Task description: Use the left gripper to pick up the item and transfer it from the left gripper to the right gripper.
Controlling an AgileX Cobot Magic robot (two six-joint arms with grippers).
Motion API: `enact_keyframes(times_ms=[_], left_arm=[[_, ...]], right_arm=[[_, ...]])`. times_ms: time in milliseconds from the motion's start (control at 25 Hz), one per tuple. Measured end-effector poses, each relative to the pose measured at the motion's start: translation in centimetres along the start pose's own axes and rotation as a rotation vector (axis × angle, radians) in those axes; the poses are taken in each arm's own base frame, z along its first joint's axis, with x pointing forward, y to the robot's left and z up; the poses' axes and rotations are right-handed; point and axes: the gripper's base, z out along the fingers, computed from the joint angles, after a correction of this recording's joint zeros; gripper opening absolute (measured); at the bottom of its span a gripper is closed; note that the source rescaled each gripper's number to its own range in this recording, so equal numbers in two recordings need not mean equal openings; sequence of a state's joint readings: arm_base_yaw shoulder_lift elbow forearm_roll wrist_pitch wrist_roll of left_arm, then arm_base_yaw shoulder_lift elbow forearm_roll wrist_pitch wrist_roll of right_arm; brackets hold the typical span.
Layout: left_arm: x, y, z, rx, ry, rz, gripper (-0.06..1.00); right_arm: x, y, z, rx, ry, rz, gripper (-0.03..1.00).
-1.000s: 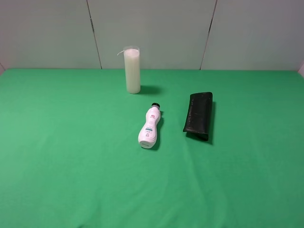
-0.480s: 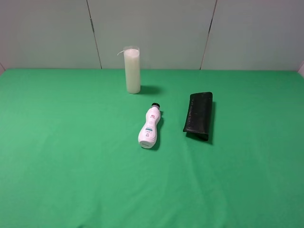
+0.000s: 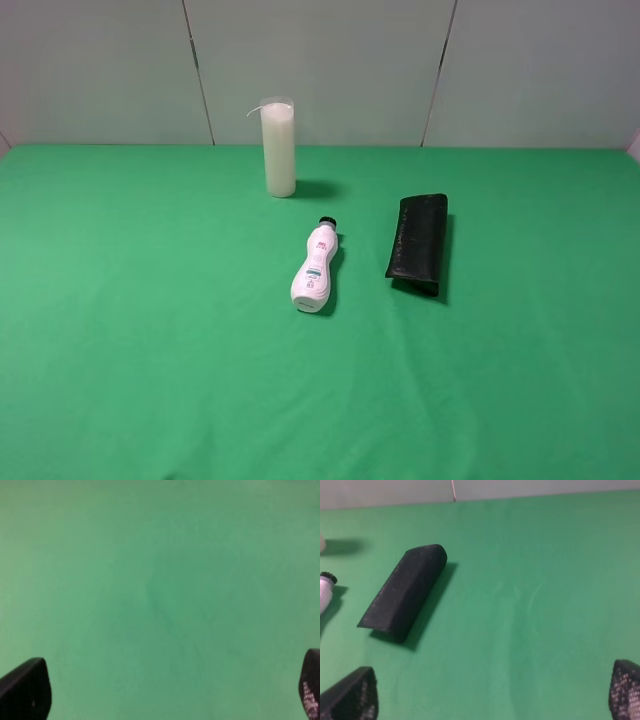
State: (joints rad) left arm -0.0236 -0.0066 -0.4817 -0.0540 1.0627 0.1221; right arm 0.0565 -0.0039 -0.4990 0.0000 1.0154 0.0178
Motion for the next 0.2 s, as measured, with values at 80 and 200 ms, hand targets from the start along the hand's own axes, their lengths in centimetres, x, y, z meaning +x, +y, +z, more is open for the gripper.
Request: enact_keyframes(times_ms=[80, 200], left_arm=[[0.00, 0.00, 0.00, 0.000, 0.000, 0.000, 1.00], [0.00, 0.00, 0.00, 0.000, 0.000, 0.000, 1.00]], right_arm=[[0.00, 0.00, 0.00, 0.000, 0.000, 0.000, 1.00], [0.00, 0.00, 0.00, 0.000, 0.000, 0.000, 1.00]])
